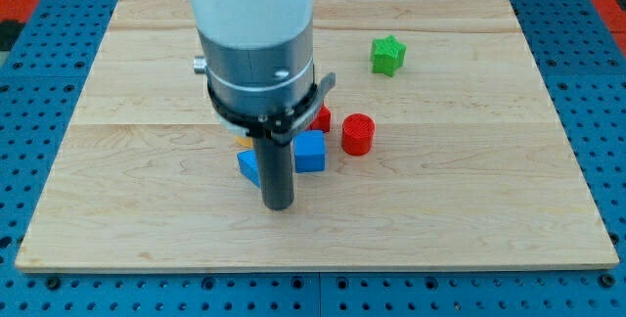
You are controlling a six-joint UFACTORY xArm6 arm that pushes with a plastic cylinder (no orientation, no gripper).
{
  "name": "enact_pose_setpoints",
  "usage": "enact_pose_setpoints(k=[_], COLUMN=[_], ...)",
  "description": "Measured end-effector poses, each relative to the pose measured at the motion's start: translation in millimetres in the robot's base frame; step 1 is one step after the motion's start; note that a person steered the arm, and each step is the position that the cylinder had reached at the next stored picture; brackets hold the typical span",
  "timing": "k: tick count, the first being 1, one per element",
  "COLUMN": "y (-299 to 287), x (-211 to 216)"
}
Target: Move the blue triangle along with yellow heart closer to green circle
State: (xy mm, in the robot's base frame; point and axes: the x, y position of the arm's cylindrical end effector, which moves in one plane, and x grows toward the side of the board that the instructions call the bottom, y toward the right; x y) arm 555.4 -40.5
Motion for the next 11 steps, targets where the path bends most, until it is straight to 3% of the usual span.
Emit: enact_pose_setpoints(k=[1,2,5,7,9,11], y=[-0.4,-7.3,-13.5,-16.9,-58.7,-67.1], x=[31.0,25.1,-39.0,-46.2,-48.8,-86.7])
